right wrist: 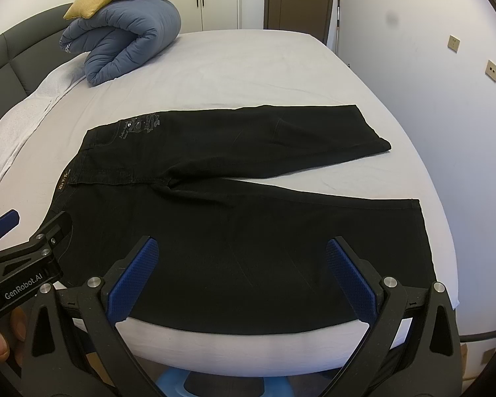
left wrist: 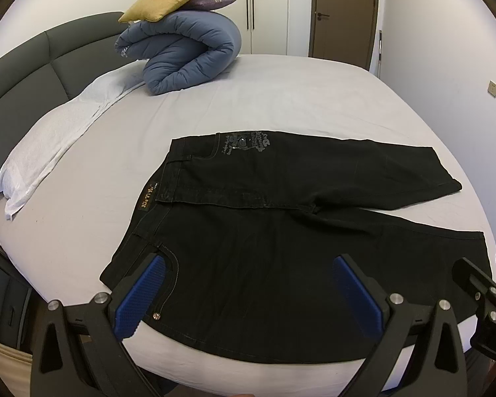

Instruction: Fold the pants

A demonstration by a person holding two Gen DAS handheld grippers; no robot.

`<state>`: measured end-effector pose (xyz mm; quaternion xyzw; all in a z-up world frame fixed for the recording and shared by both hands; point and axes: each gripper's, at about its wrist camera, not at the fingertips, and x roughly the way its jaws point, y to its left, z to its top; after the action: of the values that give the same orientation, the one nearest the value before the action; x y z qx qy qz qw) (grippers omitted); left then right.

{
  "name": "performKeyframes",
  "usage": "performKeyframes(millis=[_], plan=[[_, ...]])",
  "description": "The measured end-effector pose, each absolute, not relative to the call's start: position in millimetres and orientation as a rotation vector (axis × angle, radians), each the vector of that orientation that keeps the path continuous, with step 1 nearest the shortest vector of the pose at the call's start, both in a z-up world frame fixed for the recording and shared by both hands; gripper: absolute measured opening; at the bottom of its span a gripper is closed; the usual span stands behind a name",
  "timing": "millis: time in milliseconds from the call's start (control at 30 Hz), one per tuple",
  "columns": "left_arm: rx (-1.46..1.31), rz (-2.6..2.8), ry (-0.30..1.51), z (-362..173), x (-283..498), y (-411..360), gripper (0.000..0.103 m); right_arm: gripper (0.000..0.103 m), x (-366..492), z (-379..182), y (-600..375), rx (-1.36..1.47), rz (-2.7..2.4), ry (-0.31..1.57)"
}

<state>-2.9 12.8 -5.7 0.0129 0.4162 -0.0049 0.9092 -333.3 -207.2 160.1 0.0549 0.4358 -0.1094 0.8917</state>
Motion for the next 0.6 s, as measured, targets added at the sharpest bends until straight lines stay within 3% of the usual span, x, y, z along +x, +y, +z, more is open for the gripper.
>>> performKeyframes(millis=[600], plan=[[0.026, -0.010, 0.860, -6.8, -3.6, 15.0, 0.103, 0.103, -335.4, 154.7, -202.3, 0.115, -0.226, 0.906]])
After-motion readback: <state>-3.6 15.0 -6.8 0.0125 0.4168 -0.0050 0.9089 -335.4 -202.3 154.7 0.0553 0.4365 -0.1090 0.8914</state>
